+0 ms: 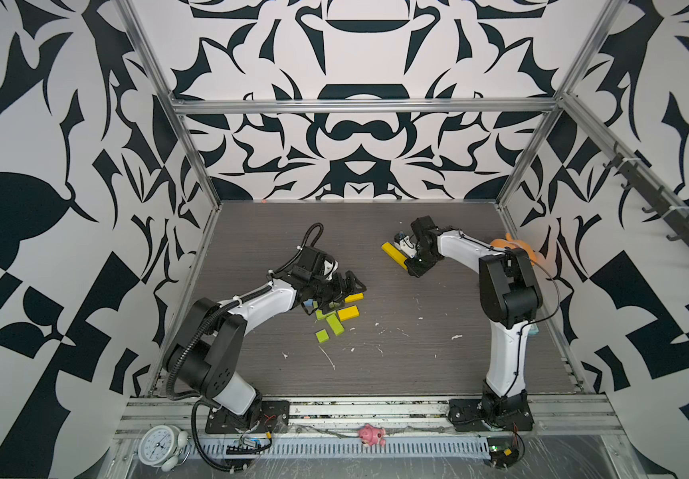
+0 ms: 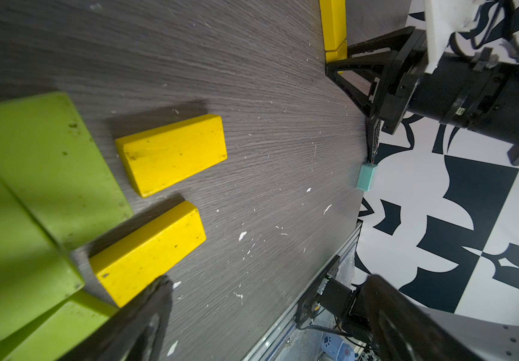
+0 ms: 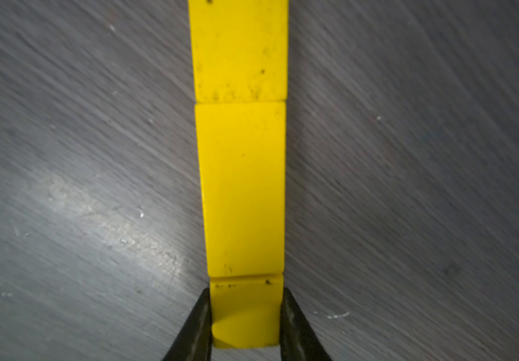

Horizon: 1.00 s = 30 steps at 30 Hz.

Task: Assemble the letter v with building blocks
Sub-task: Assemble the building block at the center of the board.

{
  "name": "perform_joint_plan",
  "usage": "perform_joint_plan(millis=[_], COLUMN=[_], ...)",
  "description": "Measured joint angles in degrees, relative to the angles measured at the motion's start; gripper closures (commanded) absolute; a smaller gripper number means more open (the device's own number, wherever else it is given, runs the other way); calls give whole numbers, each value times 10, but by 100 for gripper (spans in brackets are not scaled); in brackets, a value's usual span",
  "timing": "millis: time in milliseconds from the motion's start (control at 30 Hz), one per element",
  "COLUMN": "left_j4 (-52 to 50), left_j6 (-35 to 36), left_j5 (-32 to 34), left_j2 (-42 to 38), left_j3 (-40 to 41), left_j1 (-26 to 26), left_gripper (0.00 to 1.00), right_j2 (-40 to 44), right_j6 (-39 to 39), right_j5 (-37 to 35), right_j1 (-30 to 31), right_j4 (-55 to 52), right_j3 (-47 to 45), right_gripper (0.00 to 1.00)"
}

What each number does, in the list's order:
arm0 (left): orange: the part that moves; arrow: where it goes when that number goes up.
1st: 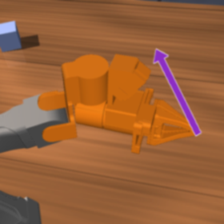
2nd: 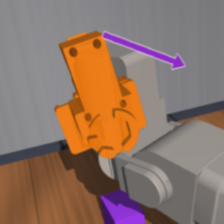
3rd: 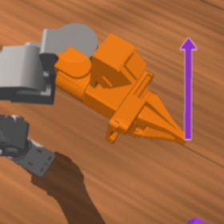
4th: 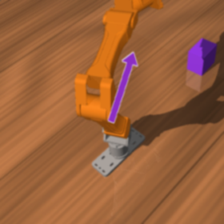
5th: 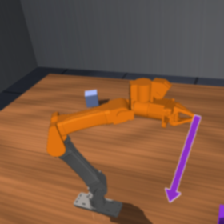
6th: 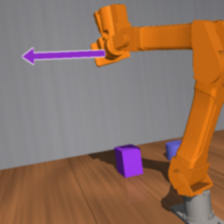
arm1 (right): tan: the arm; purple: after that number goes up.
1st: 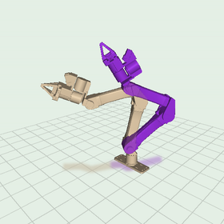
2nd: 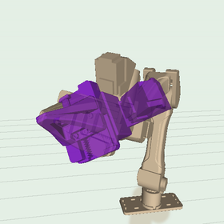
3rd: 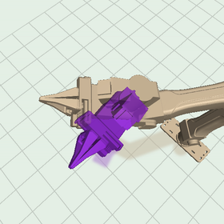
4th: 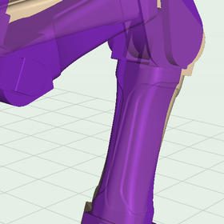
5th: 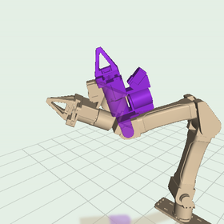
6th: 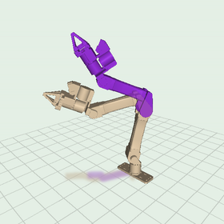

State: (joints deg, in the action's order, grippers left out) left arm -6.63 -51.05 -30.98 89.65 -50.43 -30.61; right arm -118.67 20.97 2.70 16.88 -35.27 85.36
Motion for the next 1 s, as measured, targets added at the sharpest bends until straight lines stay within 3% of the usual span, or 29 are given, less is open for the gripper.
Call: perform_joint_plan(millis=[433, 1000], left_j4=[0, 0], left_j6=[0, 0], left_j5=[1, 2], left_j2=[0, 0], left_j3=[0, 0], left_j1=[-2, -3], left_gripper=[1, 1], right_j2=[-1, -3], right_j6=[0, 1], right_j5=[-1, -1], right_j1=[5, 5], right_j4=[5, 10], right_j3=[0, 4], right_gripper=[62, 48])
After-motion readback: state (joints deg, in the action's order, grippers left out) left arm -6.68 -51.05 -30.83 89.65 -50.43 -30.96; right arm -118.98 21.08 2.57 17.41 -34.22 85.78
